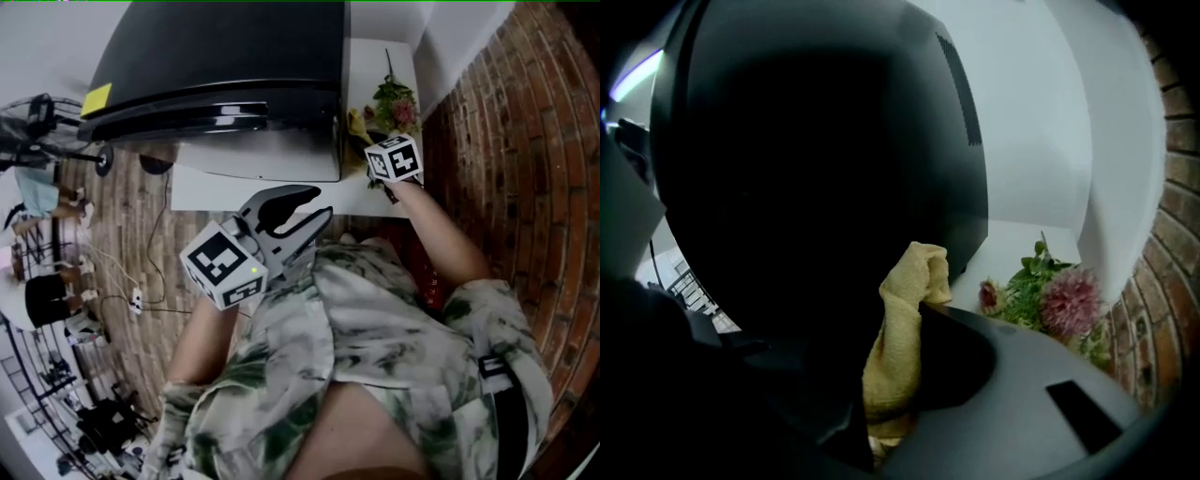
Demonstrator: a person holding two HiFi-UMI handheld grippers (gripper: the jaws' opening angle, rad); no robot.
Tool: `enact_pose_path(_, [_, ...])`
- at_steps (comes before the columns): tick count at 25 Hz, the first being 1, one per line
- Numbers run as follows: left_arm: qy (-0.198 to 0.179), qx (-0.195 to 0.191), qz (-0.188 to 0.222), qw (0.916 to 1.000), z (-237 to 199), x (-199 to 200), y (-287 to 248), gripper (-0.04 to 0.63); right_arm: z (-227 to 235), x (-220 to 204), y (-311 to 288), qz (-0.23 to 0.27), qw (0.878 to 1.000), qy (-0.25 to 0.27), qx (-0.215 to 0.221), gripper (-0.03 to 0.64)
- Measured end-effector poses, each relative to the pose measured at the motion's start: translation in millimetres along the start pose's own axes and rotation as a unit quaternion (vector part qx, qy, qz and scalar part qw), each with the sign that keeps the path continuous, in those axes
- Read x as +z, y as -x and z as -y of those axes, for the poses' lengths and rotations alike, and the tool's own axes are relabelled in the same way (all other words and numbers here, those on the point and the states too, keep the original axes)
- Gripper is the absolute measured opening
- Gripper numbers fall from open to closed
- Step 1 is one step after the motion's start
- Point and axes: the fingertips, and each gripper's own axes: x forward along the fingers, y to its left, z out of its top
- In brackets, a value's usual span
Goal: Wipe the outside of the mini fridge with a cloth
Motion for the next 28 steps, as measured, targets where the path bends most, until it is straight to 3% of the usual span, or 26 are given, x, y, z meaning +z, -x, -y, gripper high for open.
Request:
enact_pose_path(8, [-0.008,-0.034,0.015,0.9993,-10.3,-4.9,51.1,0.112,-15.7,81.9,109.9,0.111,0.991,0.021,-0.071,0.095])
enact_pose_path(14, [-0.014,-0.042,0.035,0.9984,-25.0,-11.8,124.6,0.112,-75.8,115.7,199.1,0.172,0.976,0.014,-0.136,0.095])
enact_pose_path(18, [-0.014,-0.038,0.034,0.9986,-31.5,-30.1,176.3,0.112,-149.4,124.4,248.4,0.206,0.966,0.017,-0.158,0.097])
enact_pose_path(23, [-0.002,-0.012,0.034,0.9993,-45.4,-60.0,245.7,0.112,-286.4,165.2,237.6,0.263,0.955,0.08,-0.11,0.097])
enact_pose_path(28, [0.009,0.055,0.054,0.997,-67.1,-80.3,316.8,0.112,-388.7,194.2,143.5,0.244,0.959,0.141,-0.01,0.097])
